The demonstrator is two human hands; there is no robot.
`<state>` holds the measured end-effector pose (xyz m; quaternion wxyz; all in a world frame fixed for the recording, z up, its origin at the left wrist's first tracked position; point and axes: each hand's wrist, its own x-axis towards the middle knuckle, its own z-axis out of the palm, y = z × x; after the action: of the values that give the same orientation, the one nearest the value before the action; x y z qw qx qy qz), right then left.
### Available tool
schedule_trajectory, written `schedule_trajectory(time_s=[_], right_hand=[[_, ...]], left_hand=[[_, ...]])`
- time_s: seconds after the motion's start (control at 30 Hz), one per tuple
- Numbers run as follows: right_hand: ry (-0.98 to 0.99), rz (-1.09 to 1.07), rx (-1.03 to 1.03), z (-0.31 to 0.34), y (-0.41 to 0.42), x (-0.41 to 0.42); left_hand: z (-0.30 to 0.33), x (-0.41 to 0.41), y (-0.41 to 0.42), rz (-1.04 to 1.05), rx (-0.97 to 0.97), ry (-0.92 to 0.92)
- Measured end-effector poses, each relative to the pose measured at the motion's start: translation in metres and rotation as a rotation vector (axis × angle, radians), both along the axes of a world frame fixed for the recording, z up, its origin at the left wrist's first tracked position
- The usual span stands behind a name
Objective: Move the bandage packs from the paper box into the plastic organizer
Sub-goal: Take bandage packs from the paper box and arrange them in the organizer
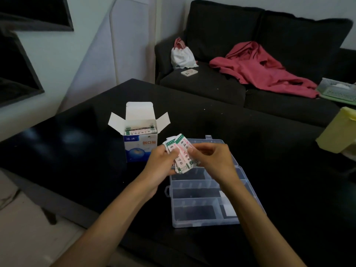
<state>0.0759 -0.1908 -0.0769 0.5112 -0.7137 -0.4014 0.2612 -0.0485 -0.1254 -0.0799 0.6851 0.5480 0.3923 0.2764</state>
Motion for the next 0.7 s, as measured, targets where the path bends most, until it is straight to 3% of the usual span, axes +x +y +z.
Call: schedule_trajectory(time_s=[0.17, 0.33, 0.43, 0.6, 0.7], right_hand=[[0.357, -0.033, -0.006, 0.004, -0.003, 0.003], [0.583, -0.031, -0.034, 0.008, -0.003, -0.001], [0.522, -0.014, -0.069, 0.006, -0.003, -0.005], [0.35, -0.072, -0.049, -0.001, 0.002, -0.012], [0.201, -0.058, -0.096, 0.001, 0.002, -0.008]], left_hand=[[0.001, -0.003, -0.002, 0.077, 0.021, -0.087], [-0.004, -0.001, -0.004, 0.171, 0.012, -0.13], [-0.006, 0.0, -0.003, 0.193, -0.008, -0.119], [-0.002, 0.001, -0.002, 0.041, -0.14, -0.082], [-0.003, 0.001, 0.0, 0.107, -0.102, -0.047]])
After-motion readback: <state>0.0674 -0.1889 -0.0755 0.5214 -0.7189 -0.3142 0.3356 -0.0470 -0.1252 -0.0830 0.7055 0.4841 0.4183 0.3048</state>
